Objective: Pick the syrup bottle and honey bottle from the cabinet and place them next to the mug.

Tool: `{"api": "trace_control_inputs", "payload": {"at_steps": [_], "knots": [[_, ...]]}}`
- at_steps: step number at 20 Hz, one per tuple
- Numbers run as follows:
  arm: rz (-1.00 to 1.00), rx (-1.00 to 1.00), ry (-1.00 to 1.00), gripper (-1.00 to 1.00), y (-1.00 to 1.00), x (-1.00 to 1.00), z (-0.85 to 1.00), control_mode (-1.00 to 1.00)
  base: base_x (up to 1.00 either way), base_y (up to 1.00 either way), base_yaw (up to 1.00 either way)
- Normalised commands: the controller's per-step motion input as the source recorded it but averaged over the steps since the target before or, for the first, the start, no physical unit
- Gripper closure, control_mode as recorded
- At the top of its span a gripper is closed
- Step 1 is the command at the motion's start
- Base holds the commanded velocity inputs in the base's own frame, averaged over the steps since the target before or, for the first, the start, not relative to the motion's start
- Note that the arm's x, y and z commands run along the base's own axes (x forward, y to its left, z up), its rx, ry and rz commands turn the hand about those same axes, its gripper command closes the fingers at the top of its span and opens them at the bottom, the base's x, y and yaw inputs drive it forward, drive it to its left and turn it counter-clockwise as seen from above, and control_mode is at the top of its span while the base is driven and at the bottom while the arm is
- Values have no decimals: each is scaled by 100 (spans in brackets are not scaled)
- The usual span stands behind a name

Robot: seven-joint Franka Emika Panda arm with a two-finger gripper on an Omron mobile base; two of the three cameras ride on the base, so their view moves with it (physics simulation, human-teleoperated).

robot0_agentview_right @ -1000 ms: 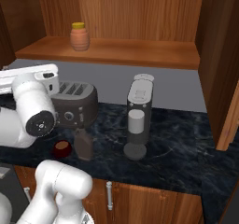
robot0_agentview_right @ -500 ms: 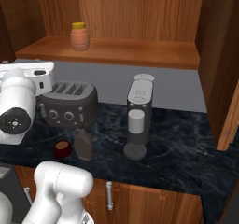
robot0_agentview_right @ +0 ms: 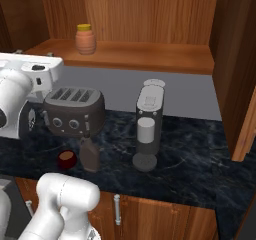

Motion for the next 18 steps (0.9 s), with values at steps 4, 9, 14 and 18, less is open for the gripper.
{"api": "trace_control_inputs", "payload": {"at_steps": [4,9,14,18], "knots": [[-5,0,0,-100,0,3,0,-100,0,0,0],[-5,-1,6,-100,-19,35,4,-100,0,0,0],[-6,0,0,-100,-43,25,8,-100,0,0,0],[-1,0,-1,-100,-4,0,0,-100,0,0,0]]}}
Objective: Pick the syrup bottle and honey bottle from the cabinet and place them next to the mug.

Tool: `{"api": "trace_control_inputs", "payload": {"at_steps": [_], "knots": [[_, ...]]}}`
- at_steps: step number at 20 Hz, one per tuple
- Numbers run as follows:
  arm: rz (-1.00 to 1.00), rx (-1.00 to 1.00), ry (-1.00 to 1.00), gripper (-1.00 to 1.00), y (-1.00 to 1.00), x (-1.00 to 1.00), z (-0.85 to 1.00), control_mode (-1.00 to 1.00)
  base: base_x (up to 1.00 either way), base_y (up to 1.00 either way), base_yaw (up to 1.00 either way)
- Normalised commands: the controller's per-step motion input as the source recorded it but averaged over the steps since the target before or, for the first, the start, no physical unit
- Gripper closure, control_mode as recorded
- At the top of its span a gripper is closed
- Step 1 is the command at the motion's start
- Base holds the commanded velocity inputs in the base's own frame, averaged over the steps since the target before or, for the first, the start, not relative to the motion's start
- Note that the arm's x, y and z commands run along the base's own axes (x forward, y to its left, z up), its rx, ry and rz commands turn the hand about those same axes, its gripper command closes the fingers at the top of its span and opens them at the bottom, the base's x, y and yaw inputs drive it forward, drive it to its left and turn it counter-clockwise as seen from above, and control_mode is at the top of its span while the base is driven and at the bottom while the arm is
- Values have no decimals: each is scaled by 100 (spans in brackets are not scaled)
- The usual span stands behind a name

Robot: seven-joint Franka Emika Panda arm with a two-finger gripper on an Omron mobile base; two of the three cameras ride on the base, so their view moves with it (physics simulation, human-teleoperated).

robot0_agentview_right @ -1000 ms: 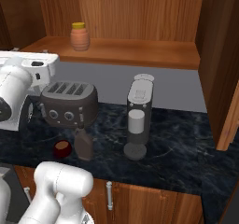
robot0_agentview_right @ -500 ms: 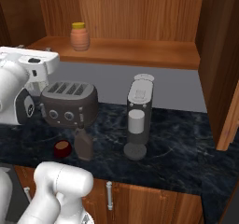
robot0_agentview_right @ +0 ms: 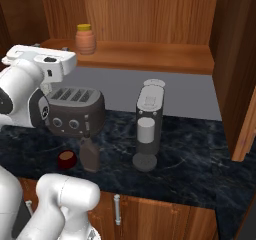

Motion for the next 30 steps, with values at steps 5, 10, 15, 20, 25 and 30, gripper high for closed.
{"api": "trace_control_inputs", "payload": {"at_steps": [5,10,15,20,25,30], "knots": [[0,0,0,-100,0,36,-7,-100,0,0,0],[0,0,0,-100,0,42,0,-100,0,0,0],[0,-1,0,-100,0,47,-3,-100,0,0,0],[0,-2,0,-100,0,46,-6,-100,0,0,0],[0,-1,0,-100,0,33,0,-100,0,0,0],[0,0,0,-100,0,21,0,-100,0,0,0]]}}
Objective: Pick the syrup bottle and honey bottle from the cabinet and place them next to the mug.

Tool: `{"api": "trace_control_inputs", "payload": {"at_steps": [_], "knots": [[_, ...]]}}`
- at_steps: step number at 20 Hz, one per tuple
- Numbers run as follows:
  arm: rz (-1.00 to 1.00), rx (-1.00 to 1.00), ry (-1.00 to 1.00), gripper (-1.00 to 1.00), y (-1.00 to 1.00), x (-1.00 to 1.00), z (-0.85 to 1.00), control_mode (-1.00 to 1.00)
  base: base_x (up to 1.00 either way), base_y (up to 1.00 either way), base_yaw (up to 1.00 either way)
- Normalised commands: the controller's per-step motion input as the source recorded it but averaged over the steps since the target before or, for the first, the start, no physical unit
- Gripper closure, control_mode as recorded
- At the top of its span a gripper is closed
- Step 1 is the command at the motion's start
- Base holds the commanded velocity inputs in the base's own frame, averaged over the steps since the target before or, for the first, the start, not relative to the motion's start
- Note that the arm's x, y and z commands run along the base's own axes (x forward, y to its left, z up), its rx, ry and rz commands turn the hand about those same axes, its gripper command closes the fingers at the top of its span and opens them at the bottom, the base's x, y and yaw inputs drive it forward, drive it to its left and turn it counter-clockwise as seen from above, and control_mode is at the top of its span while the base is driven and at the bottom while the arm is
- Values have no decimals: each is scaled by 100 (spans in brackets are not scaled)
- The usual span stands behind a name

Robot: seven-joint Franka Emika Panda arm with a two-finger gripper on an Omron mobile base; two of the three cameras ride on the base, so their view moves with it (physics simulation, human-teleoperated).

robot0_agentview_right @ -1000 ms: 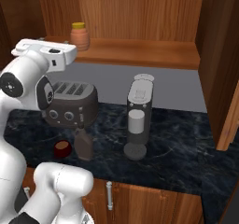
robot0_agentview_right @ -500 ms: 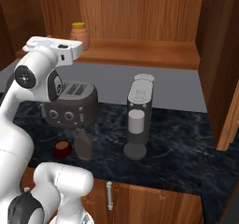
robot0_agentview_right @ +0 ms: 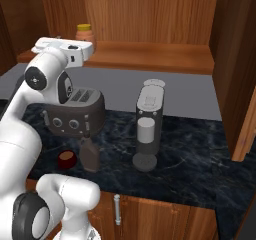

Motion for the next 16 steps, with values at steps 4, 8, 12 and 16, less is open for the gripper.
{"api": "trace_control_inputs", "payload": {"at_steps": [4,8,12,16], "knots": [[0,0,0,-100,19,15,0,-100,0,0,0],[0,0,0,-100,32,29,0,-100,0,0,0],[0,0,0,-100,10,22,0,-100,0,0,0],[0,0,0,-100,1,13,0,-100,0,0,0]]}}
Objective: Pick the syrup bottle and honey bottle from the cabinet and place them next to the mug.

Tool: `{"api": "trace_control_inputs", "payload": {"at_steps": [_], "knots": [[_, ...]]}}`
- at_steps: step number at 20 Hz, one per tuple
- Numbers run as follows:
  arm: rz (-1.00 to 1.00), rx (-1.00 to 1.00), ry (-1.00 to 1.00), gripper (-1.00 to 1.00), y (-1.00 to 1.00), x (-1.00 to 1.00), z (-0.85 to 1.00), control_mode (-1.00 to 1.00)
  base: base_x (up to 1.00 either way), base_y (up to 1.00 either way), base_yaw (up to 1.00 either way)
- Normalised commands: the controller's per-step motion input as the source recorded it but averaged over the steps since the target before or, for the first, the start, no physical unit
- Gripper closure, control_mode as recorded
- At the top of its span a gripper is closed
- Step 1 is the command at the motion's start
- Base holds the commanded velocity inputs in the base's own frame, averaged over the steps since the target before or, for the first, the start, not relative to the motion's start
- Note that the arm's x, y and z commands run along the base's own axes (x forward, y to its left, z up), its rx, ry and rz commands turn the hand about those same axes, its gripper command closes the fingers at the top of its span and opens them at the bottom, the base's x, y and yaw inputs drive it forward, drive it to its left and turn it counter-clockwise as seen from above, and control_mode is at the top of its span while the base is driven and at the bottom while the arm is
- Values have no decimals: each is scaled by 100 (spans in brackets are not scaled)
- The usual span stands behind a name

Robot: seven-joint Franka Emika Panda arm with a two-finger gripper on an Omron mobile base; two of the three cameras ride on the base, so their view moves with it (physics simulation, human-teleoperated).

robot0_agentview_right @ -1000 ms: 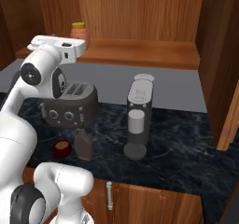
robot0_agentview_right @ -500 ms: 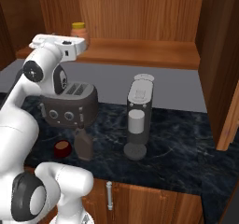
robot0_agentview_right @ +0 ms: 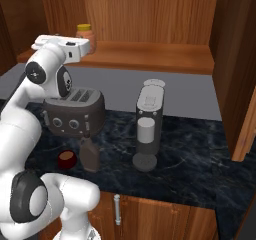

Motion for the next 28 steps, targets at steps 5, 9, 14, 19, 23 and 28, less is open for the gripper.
{"api": "trace_control_inputs", "payload": {"at_steps": [5,9,14,19,23,28], "knots": [[0,0,0,-100,0,5,-7,-100,0,0,0],[0,-2,0,-100,0,20,-15,-100,0,0,0],[0,-1,0,-100,0,31,-7,-100,0,0,0],[0,0,3,-100,0,16,0,-100,0,0,0],[0,0,21,-100,0,0,-7,-100,0,0,0],[0,0,10,-100,0,2,-3,-100,0,0,0]]}}
